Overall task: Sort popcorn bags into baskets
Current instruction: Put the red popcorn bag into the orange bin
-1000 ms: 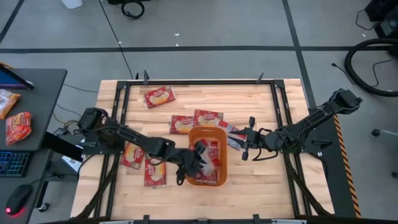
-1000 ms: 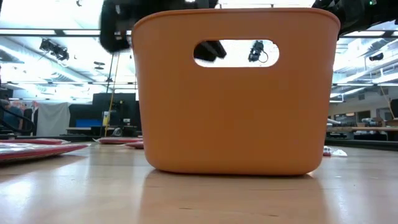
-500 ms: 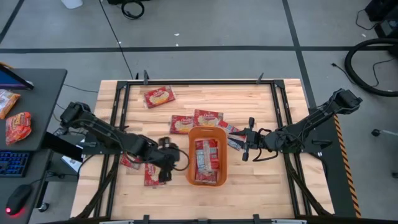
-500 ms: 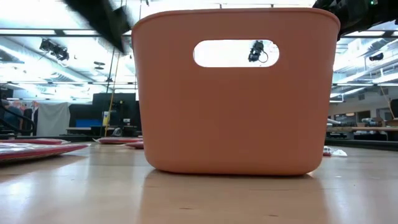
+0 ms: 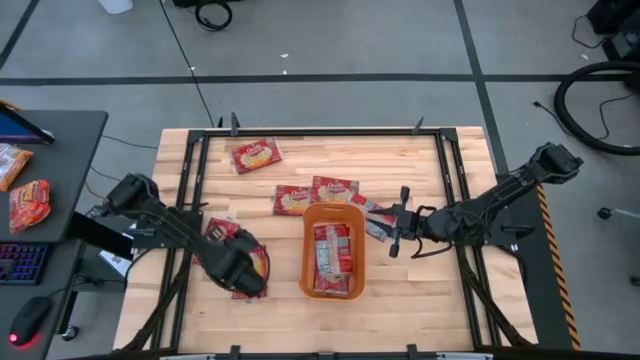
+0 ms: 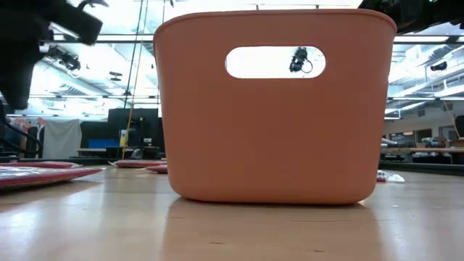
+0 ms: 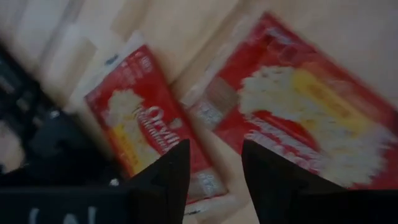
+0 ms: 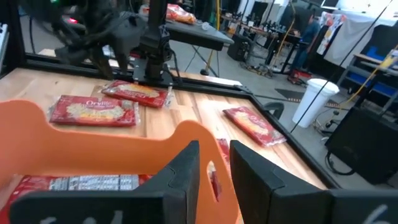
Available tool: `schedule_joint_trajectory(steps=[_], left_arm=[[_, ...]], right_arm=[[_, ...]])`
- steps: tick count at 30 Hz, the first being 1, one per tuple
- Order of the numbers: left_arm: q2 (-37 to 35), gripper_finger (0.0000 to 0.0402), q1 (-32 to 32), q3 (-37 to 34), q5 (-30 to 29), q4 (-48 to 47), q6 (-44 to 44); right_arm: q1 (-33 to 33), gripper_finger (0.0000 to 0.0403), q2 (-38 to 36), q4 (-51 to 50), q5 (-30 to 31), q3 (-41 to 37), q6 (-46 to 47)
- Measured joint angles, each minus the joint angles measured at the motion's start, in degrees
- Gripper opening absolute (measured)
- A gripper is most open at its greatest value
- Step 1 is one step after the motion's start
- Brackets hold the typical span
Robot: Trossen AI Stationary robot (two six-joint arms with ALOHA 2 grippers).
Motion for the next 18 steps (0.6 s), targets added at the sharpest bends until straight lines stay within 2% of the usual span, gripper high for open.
schedule_joint_trajectory(steps=[5,10,14,18], left_arm=[[0.9,0.0169,0.6,-4.7,-1.6,1.3,0.1],[-3.0,0.0171,1.7,-12.5,-1.4,7.4,-0.6],[-6.0,0.0172,4.7,-18.4,-1.4,11.3,-3.6],[-6.2,0.0172,8.7,-20.9,-1.4,11.7,-5.9]], right_arm=[[-2.3,0.0093,0.0,0.5,-3.0,0.0,-1.2],[-4.5,0.0093,0.0,0.7,-6.4,0.0,-1.1],[-5.9,0.0093,0.0,0.9,-8.8,0.0,-0.6],[-6.4,0.0093,0.0,0.9,-10.0,0.0,0.2]])
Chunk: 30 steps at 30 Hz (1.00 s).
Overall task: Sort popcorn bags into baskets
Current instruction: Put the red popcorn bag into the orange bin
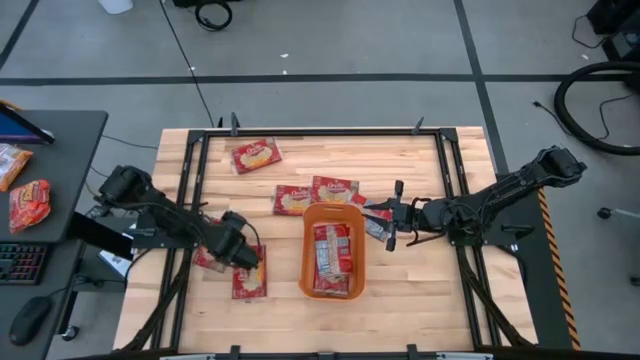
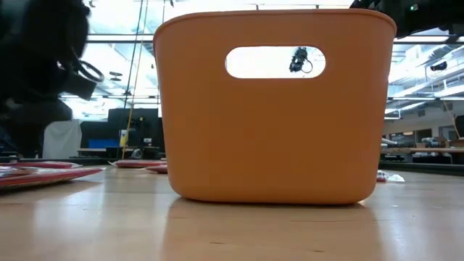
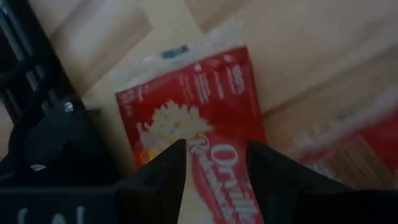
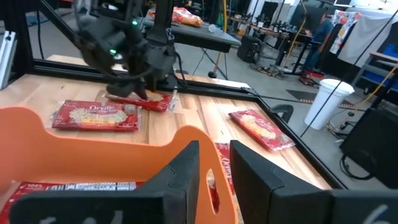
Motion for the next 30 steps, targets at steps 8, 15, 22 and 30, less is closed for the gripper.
schedule_joint_trajectory(steps=[8,15,22,30], left_arm=[[0.0,0.0172,4.7,-0.9,-0.2,7.2,4.3],[3.1,0.0172,7.2,-0.9,0.2,6.5,7.3],[8.2,0.0172,7.6,-0.6,1.4,6.2,10.7],[9.1,0.0146,7.6,0.1,2.5,3.9,10.9]], right_arm=[[0.0,0.0093,0.0,0.0,-0.4,0.0,0.1],[0.0,0.0093,0.0,0.0,-0.5,0.0,0.2],[0.0,0.0093,0.0,0.4,-0.8,0.0,0.2],[0.0,0.0093,0.0,0.4,-1.0,0.0,0.3]])
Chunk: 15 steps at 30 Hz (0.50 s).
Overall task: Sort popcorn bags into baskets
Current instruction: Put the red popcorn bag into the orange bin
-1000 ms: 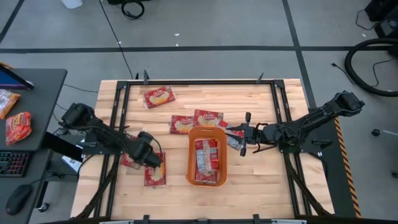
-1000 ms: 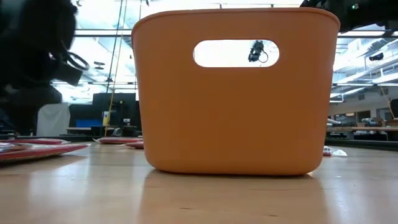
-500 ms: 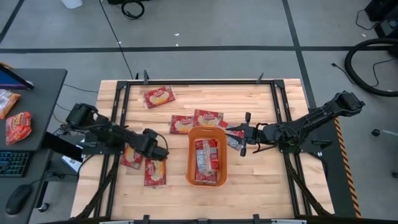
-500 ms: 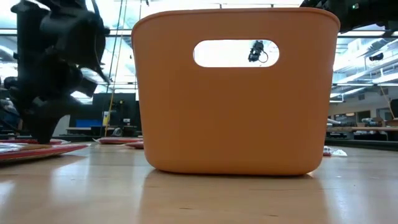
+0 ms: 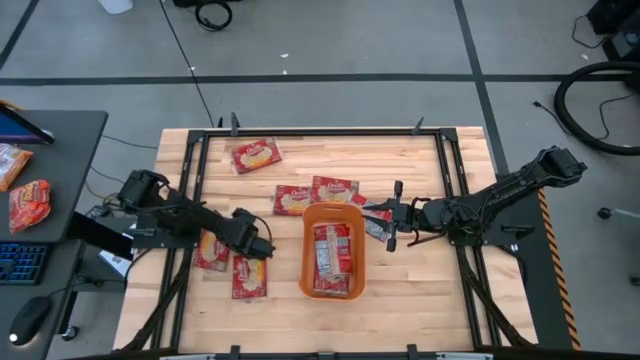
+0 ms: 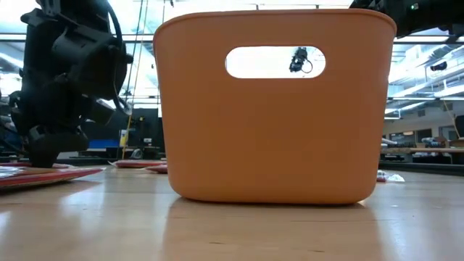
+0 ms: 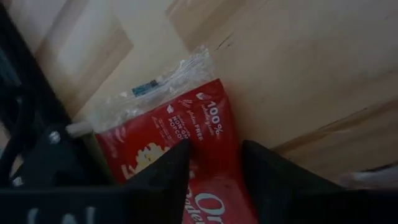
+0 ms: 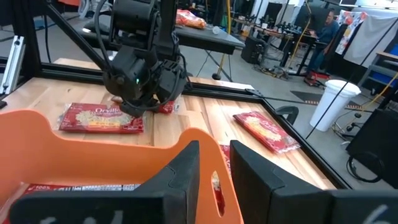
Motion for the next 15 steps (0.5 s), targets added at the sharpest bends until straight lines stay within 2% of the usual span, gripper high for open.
schedule_joint_trajectory(steps=[8,15], left_arm=[[0.2,0.0056,0.0,2.6,0.9,-1.3,4.2],[0.2,0.0023,0.0,4.8,0.3,-4.3,6.5]], right_arm=[[0.0,0.0093,0.0,0.0,0.0,0.0,0.0],[0.0,0.0093,0.0,-0.1,-0.1,0.0,0.0]])
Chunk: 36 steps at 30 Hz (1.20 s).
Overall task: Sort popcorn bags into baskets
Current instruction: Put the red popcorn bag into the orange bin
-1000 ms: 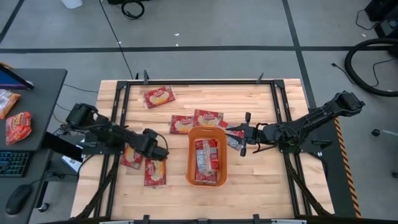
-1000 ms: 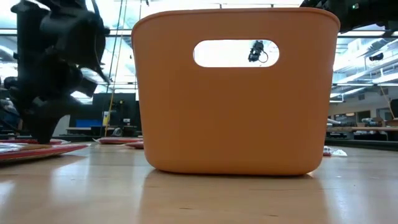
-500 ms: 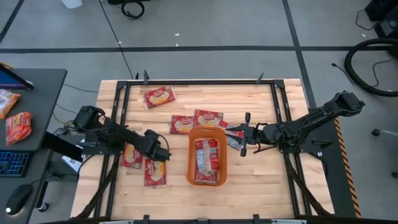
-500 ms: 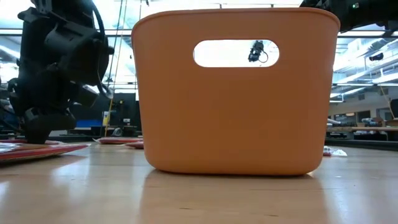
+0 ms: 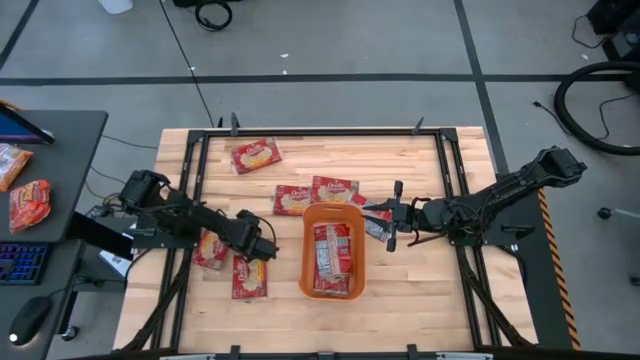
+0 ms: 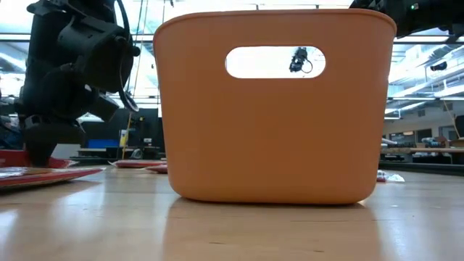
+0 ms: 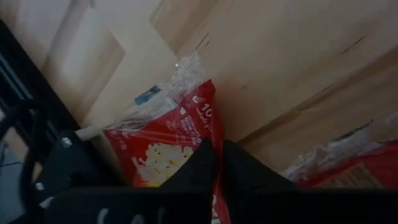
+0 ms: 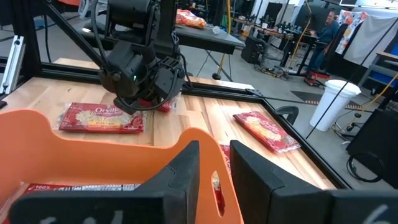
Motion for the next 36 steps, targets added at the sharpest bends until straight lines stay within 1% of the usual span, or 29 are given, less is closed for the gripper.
schedule_joint_trajectory(steps=[5,10,13,18,23,26,31,36], left_arm=[[0.0,0.0023,0.0,5.1,-1.0,-4.9,4.0],[-0.1,0.0023,0.0,13.5,-4.4,-9.9,9.1],[-0.1,0.0023,-0.1,18.9,-5.9,-10.7,15.1],[-0.1,0.0023,-1.8,28.2,-8.3,-9.3,28.0],[-0.1,0.0023,-5.4,36.3,-8.9,-2.7,44.8],[-0.1,0.0023,-7.4,38.6,-9.2,3.2,56.6],[0.3,0.0023,-8.9,37.4,-14.0,17.1,74.8],[2.1,0.0023,-9.0,32.5,-18.7,29.5,91.3]], right_arm=[[0.0,0.0093,0.0,0.0,0.0,0.0,0.0],[0.0,0.0093,0.0,0.0,0.0,0.0,0.0],[0.0,0.0093,0.0,-0.1,0.0,0.0,0.1],[0.0,0.0093,0.0,-0.8,0.0,0.0,0.3],[0.0,0.0093,0.0,-0.9,0.0,0.0,0.3],[0.0,0.0093,0.0,-0.9,0.0,0.0,0.3],[0.0,0.0093,0.0,-0.9,0.0,0.0,0.5],[0.0,0.0093,0.0,-0.9,-0.1,0.0,0.6]])
